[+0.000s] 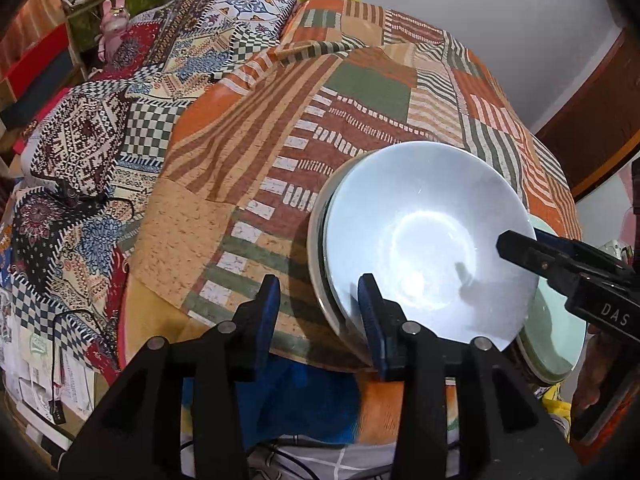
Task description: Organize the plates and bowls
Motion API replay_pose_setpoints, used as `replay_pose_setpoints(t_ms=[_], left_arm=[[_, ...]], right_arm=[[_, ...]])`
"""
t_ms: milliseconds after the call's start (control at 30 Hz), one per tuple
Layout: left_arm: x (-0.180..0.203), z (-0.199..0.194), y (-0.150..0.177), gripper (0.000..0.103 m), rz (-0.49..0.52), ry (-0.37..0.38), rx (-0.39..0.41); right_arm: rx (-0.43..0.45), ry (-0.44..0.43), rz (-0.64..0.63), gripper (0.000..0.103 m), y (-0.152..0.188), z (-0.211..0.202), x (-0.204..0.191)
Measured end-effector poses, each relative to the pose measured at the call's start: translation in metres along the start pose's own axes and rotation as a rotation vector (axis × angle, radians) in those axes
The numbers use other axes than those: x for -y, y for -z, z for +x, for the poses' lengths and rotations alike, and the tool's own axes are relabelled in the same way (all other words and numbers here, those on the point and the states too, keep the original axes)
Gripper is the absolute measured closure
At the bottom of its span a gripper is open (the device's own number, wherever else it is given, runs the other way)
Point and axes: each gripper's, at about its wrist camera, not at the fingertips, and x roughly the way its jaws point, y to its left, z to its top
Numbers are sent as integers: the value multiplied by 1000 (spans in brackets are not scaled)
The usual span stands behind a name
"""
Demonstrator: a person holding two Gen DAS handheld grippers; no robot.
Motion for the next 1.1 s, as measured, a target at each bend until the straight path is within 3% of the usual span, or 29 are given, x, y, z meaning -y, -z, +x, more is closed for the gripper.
replay_pose_setpoints(t_ms=[300,467,600,1100], left_arm=[[-3,17,-1,63,-10,54,-34],[-4,22,-3,64,-1,74,-38],[1,23,-2,72,27,83,-31],[10,14,-5,72,24,24,-27]], right_arm=[[-38,-35,30,57,-1,18,3],[-68,-40,34,70,0,28,2],[-61,2,4,72,0,29,-3],[-95,25,33,72,-4,28,-2]])
